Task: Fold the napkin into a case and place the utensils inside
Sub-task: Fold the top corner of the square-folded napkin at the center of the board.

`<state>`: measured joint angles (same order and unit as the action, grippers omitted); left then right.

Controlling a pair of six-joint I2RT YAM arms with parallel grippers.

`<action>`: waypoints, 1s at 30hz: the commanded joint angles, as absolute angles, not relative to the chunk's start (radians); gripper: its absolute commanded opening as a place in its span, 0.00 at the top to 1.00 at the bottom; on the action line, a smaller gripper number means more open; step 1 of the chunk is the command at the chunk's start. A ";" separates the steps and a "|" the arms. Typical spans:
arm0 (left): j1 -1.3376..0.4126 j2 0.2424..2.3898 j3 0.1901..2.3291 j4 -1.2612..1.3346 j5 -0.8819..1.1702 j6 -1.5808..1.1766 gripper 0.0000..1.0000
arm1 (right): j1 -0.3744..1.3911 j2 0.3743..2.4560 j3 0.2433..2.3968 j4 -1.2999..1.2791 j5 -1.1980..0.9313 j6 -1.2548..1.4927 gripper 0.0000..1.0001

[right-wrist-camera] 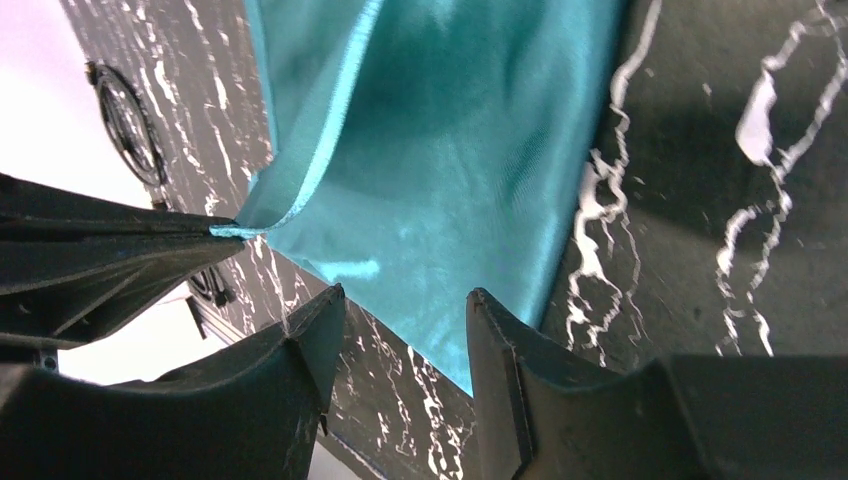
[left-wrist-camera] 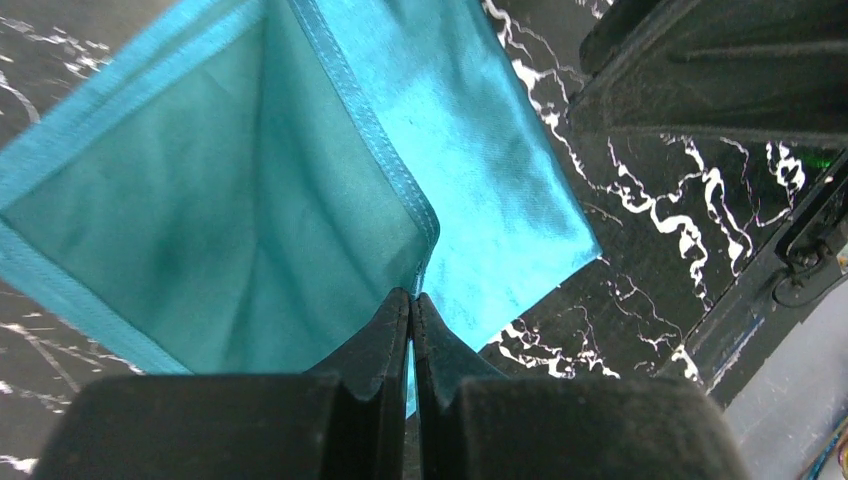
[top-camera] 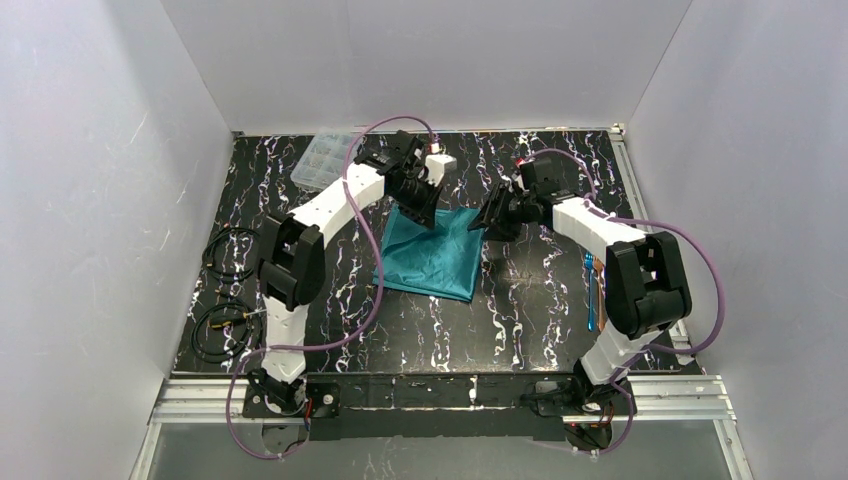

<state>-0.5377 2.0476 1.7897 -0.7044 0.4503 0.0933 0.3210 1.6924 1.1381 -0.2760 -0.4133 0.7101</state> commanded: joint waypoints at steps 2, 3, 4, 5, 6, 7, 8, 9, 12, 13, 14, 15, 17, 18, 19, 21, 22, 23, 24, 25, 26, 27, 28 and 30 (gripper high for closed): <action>-0.588 1.978 1.710 -0.695 0.485 0.088 1.00 | 0.272 1.636 1.089 -0.362 -0.365 0.730 0.43; -0.600 1.970 1.693 -0.680 0.485 0.089 1.00 | 0.262 1.627 1.079 -0.364 -0.356 0.730 0.43; -0.614 1.964 1.680 -0.672 0.483 0.093 1.00 | 0.255 1.620 1.072 -0.366 -0.348 0.730 0.44; -0.626 1.962 1.671 -0.667 0.480 0.097 1.00 | 0.249 1.616 1.066 -0.365 -0.344 0.728 0.44; -0.636 1.964 1.667 -0.666 0.478 0.099 1.00 | 0.244 1.615 1.064 -0.367 -0.340 0.724 0.44; -0.646 1.969 1.667 -0.665 0.476 0.097 1.00 | 0.240 1.617 1.066 -0.370 -0.338 0.719 0.44; -0.652 1.974 1.668 -0.665 0.477 0.096 1.00 | 0.238 1.621 1.069 -0.373 -0.336 0.715 0.46; -0.658 1.979 1.671 -0.665 0.477 0.090 1.00 | 0.236 1.626 1.073 -0.376 -0.335 0.706 0.48; -0.670 1.988 1.673 -0.664 0.480 0.086 1.00 | 0.234 1.645 1.084 -0.388 -0.322 0.688 0.50; -0.673 1.989 1.672 -0.662 0.480 0.084 1.00 | 0.233 1.653 1.086 -0.393 -0.314 0.681 0.51; -0.675 1.990 1.670 -0.661 0.479 0.084 1.00 | 0.232 1.663 1.090 -0.397 -0.307 0.673 0.51; -0.678 1.990 1.669 -0.660 0.479 0.084 1.00 | 0.231 1.673 1.093 -0.402 -0.300 0.665 0.51; -0.681 1.990 1.666 -0.658 0.479 0.084 1.00 | 0.230 1.693 1.098 -0.405 -0.290 0.655 0.53; -0.682 1.990 1.665 -0.658 0.482 0.084 1.00 | 0.227 1.705 1.099 -0.401 -0.288 0.653 0.53; -0.684 1.990 1.662 -0.658 0.486 0.083 1.00 | 0.226 1.720 1.102 -0.396 -0.285 0.650 0.54; -0.689 1.990 1.657 -0.654 0.493 0.085 1.00 | 0.222 1.742 1.115 -0.388 -0.284 0.650 0.55; -0.693 1.991 1.653 -0.653 0.497 0.088 1.00 | 0.222 1.753 1.126 -0.387 -0.280 0.649 0.56; -0.697 1.991 1.648 -0.652 0.504 0.093 1.00 | 0.222 1.763 1.139 -0.387 -0.279 0.648 0.55; -0.701 1.991 1.642 -0.651 0.509 0.099 1.00 | 0.222 1.772 1.153 -0.389 -0.275 0.645 0.56; -0.706 1.991 1.634 -0.650 0.514 0.111 1.00 | 0.222 1.784 1.173 -0.393 -0.275 0.641 0.55; -0.711 1.991 1.626 -0.649 0.518 0.122 1.00 | 0.221 1.795 1.190 -0.397 -0.275 0.637 0.55; -0.717 1.990 1.618 -0.650 0.521 0.139 1.00 | 0.220 1.805 1.203 -0.402 -0.272 0.634 0.55; -0.723 1.990 1.609 -0.648 0.524 0.157 1.00 | 0.219 1.817 1.217 -0.406 -0.272 0.633 0.56; -0.730 1.989 1.592 -0.648 0.530 0.182 1.00 | 0.218 1.840 1.239 -0.406 -0.269 0.632 0.56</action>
